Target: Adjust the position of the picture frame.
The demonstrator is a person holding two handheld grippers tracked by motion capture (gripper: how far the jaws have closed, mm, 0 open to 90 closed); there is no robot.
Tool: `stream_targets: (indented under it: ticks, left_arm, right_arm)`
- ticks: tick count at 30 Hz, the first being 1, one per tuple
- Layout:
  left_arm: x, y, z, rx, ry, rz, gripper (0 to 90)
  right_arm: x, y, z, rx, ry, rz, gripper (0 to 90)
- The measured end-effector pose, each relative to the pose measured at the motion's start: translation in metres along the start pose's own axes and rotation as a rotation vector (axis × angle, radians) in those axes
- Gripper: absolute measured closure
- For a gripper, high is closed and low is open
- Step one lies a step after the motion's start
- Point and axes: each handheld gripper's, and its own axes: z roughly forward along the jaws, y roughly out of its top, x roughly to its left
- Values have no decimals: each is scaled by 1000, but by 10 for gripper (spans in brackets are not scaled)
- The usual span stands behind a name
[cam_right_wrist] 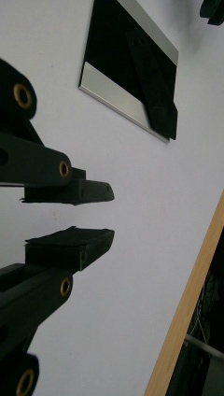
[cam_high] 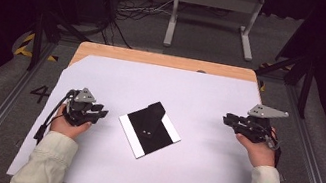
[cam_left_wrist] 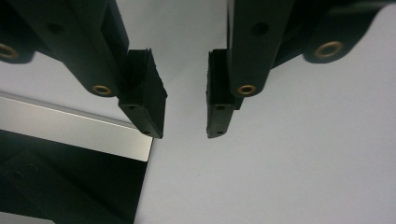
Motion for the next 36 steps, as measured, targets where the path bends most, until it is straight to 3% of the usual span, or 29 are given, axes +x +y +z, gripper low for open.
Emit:
stream_targets:
  ticks: [9, 14, 21, 24, 36]
  left_arm:
    - [1, 2, 6, 56, -35, -54, 792]
    - [-3, 3, 14, 100, -62, -53, 847]
    - [-3, 5, 12, 88, -63, -56, 834]
    - [-3, 5, 12, 89, -65, -57, 843]
    - [-3, 4, 11, 87, -76, -71, 827]
  right_arm:
    - [4, 2, 1, 7, 7, -10, 764]
    - [8, 3, 3, 20, 19, -14, 791]
    - [18, 5, 14, 72, 64, -19, 894]
    - [22, 6, 18, 90, 79, -22, 896]
    - [64, 9, 61, 196, 188, -91, 897]
